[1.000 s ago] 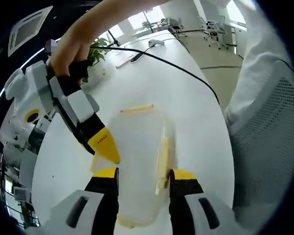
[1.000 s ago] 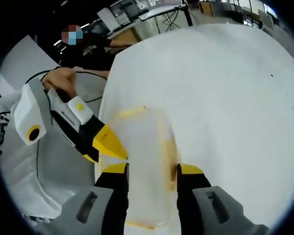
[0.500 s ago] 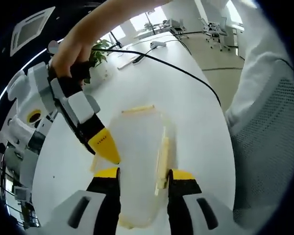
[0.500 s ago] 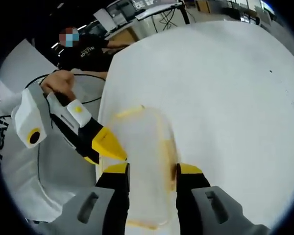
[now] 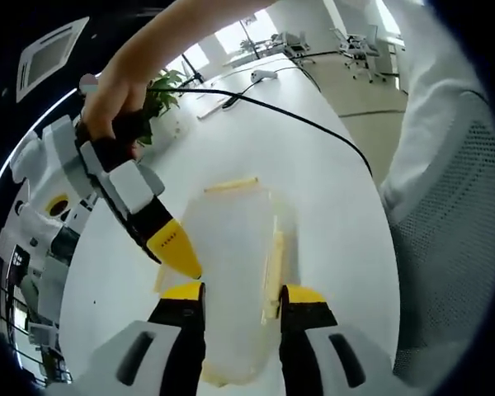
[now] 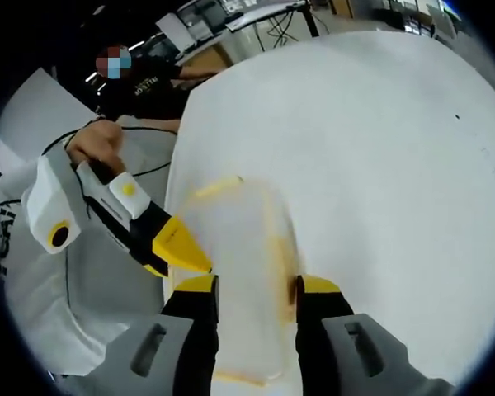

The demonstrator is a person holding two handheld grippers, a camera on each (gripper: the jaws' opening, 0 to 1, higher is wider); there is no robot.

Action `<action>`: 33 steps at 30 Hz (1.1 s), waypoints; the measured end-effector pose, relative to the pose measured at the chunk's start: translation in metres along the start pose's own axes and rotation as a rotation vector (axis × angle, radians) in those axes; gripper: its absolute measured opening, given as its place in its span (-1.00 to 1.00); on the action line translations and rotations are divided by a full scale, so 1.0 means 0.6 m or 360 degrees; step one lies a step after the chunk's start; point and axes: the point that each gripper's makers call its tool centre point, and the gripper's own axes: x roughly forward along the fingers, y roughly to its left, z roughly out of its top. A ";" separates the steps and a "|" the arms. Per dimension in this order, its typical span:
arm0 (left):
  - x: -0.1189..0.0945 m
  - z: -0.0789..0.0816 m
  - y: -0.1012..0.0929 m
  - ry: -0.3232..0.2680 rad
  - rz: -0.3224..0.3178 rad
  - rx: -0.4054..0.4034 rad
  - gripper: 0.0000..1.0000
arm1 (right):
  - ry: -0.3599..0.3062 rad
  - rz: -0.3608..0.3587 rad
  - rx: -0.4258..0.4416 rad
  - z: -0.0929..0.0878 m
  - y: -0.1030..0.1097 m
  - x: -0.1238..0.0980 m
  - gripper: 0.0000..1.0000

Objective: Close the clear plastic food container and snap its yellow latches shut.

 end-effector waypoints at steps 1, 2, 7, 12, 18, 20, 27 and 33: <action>0.000 0.000 -0.001 0.0001 -0.0001 0.0003 -0.45 | 0.0025 0.0014 -0.0009 -0.001 0.001 0.001 -0.38; 0.000 0.000 -0.001 0.0002 -0.0002 0.0008 -0.45 | 0.0038 0.0015 -0.0008 0.000 0.001 0.001 -0.38; 0.000 0.002 -0.006 0.0005 -0.0016 0.0005 -0.44 | 0.0100 0.0064 -0.0025 0.007 0.006 0.003 -0.44; -0.001 0.002 -0.003 0.0003 -0.0007 0.0016 -0.44 | 0.0087 0.0058 -0.0011 0.015 0.005 -0.008 -0.43; 0.000 0.005 -0.004 0.0001 -0.0004 0.0022 -0.43 | 0.0085 0.0060 -0.0015 0.006 0.004 -0.013 -0.42; 0.001 0.006 -0.005 0.0001 -0.0003 0.0022 -0.43 | 0.0087 0.0057 -0.0013 0.004 0.003 -0.013 -0.41; 0.001 0.008 -0.006 0.0006 0.0006 0.0016 -0.42 | 0.0091 0.0056 -0.0042 -0.007 0.003 -0.015 -0.38; 0.000 0.012 -0.005 -0.0028 0.0002 -0.0051 -0.41 | 0.0045 0.0053 -0.0033 -0.015 0.001 -0.017 -0.36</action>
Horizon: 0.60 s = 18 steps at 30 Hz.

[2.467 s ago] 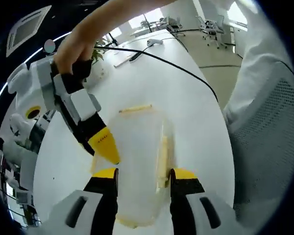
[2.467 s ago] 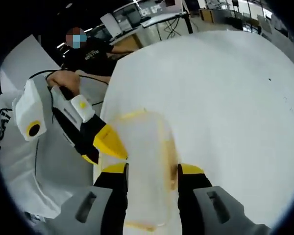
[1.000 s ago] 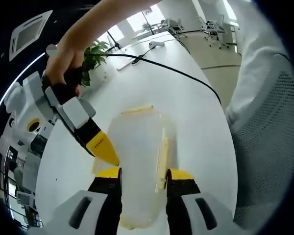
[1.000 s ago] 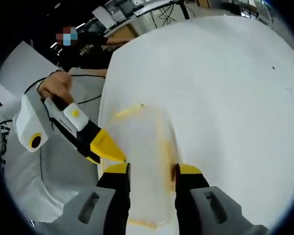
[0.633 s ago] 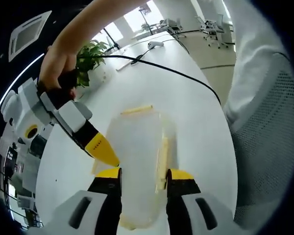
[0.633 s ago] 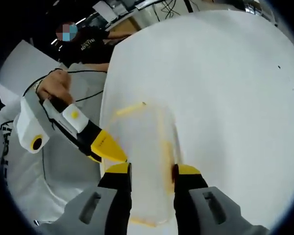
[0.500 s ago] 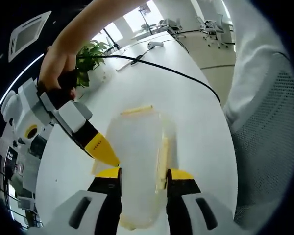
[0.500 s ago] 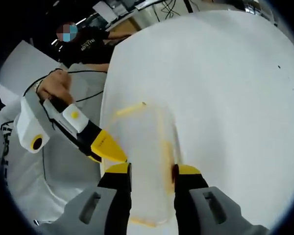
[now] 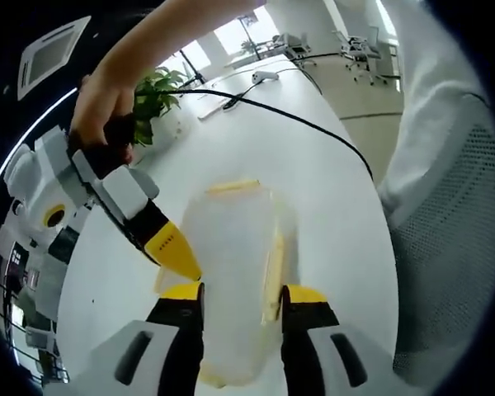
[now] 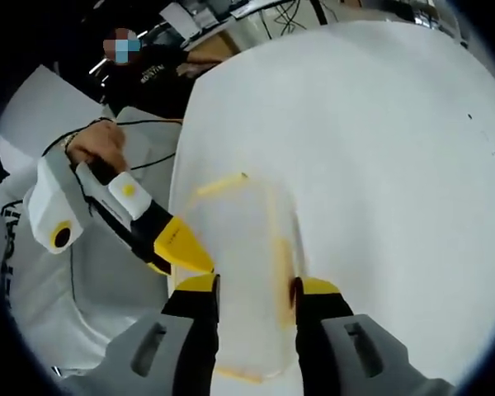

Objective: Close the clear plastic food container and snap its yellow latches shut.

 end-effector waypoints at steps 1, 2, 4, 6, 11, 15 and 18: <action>0.000 0.002 0.000 -0.0014 -0.0005 -0.0048 -0.40 | -0.0010 -0.0003 -0.0001 -0.001 0.001 0.000 -0.36; -0.001 0.003 0.001 -0.0018 -0.0010 -0.0066 -0.40 | -0.0013 -0.0011 -0.0003 0.000 0.001 0.000 -0.35; -0.002 0.003 0.000 -0.0017 -0.0011 -0.0058 -0.39 | -0.0017 -0.0032 -0.0014 -0.002 0.002 -0.001 -0.35; -0.002 0.005 -0.001 -0.0013 -0.0006 -0.0096 -0.39 | -0.0019 -0.0065 -0.0035 0.000 0.005 -0.001 -0.36; -0.004 0.009 0.002 -0.0027 -0.0028 -0.0193 -0.38 | -0.0037 -0.0152 -0.0079 0.004 0.002 -0.003 -0.30; -0.011 0.003 0.003 0.0021 -0.0036 -0.0254 -0.33 | 0.0021 -0.0204 -0.0084 -0.012 0.002 0.006 0.11; -0.025 -0.003 0.010 0.0030 -0.0016 -0.0217 -0.31 | -0.0032 -0.0212 -0.0100 -0.004 0.005 0.001 -0.02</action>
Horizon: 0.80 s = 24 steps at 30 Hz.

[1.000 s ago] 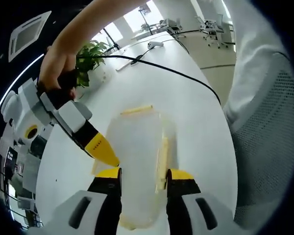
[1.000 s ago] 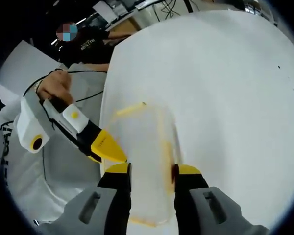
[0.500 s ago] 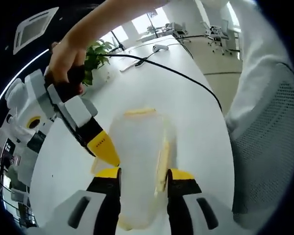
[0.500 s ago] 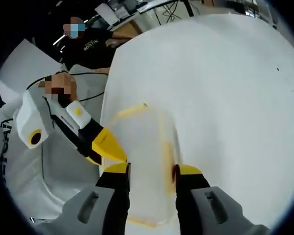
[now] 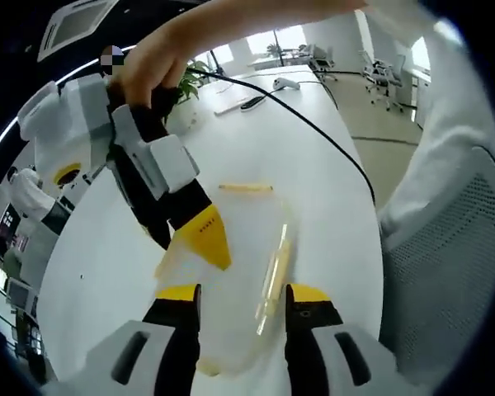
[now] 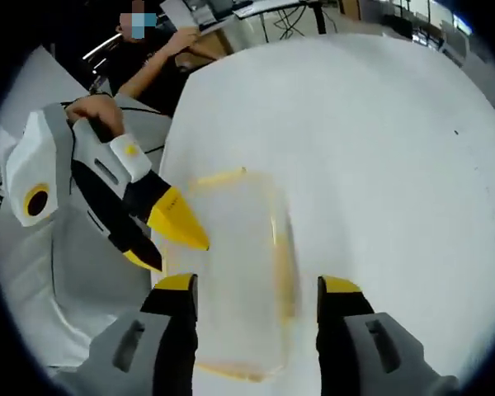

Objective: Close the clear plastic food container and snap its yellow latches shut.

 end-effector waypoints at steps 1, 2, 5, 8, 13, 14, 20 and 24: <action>-0.004 -0.001 0.003 0.0001 0.0002 -0.0007 -0.28 | -0.0036 0.0000 0.0001 0.008 0.002 -0.005 -0.09; -0.010 -0.001 0.007 -0.0006 -0.0005 -0.0036 -0.20 | -0.0055 -0.0005 0.0003 0.013 0.002 -0.009 -0.11; -0.020 -0.009 0.017 0.0010 -0.0008 -0.0079 0.14 | -0.0127 -0.0023 -0.0007 0.029 0.005 -0.025 0.02; -0.030 -0.016 0.029 0.0035 -0.0004 -0.0100 0.29 | -0.0217 -0.0033 -0.0012 0.040 0.008 -0.040 0.02; -0.042 -0.014 0.048 0.0036 -0.0016 -0.0100 0.35 | -0.0243 -0.0104 -0.0079 0.031 0.014 -0.060 0.05; -0.042 -0.015 0.051 0.0046 -0.0026 -0.0118 0.42 | -0.0245 -0.0113 -0.0084 0.029 0.015 -0.062 0.07; -0.048 -0.023 0.072 0.0098 -0.0042 -0.0097 0.60 | -0.0263 -0.0200 -0.0116 0.014 0.018 -0.077 0.19; -0.049 -0.032 0.074 0.0158 -0.0100 -0.0071 0.61 | -0.0273 -0.0237 -0.0125 0.007 0.020 -0.084 0.31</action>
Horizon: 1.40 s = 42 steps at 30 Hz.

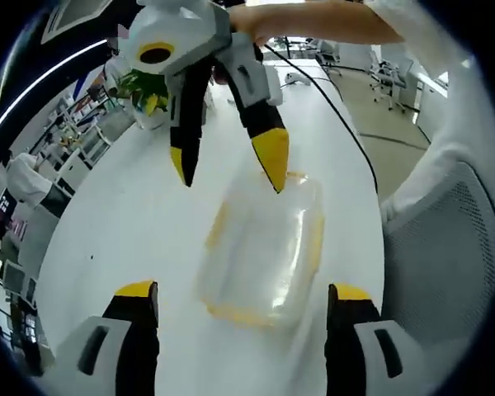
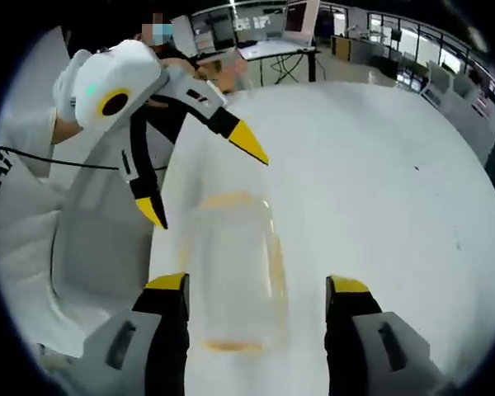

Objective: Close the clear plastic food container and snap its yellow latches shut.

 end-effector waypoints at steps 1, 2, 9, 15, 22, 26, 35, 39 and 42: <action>0.000 -0.002 0.002 0.0011 -0.0011 0.0020 0.61 | -0.0004 -0.0004 -0.0005 -0.001 0.001 -0.002 0.36; 0.001 -0.006 0.005 0.0031 -0.0030 0.0048 0.61 | -0.0016 -0.0012 -0.0006 -0.001 0.003 -0.004 0.40; 0.012 -0.012 0.009 0.0111 -0.0119 0.0095 0.67 | -0.0010 -0.0070 -0.0044 -0.017 0.013 -0.011 0.46; 0.029 -0.016 -0.005 0.0177 -0.0256 0.0157 0.76 | 0.0054 -0.0085 -0.0058 -0.046 0.025 -0.001 0.54; 0.045 -0.016 -0.006 0.0227 -0.0305 0.0220 0.71 | 0.0148 -0.0105 -0.0099 -0.078 0.035 0.012 0.58; 0.063 -0.022 -0.024 0.0261 -0.0358 0.0282 0.67 | 0.0191 -0.0095 -0.0098 -0.093 0.038 0.023 0.60; 0.075 -0.032 -0.025 0.0291 -0.0370 0.0392 0.50 | 0.0264 -0.0069 -0.0110 -0.115 0.045 0.043 0.60; 0.071 -0.032 -0.032 0.0272 -0.0404 0.0420 0.39 | 0.0266 -0.0072 -0.0125 -0.113 0.043 0.046 0.45; 0.071 -0.035 -0.024 0.0261 -0.0390 0.0420 0.38 | 0.0244 -0.0085 -0.0173 -0.109 0.041 0.048 0.35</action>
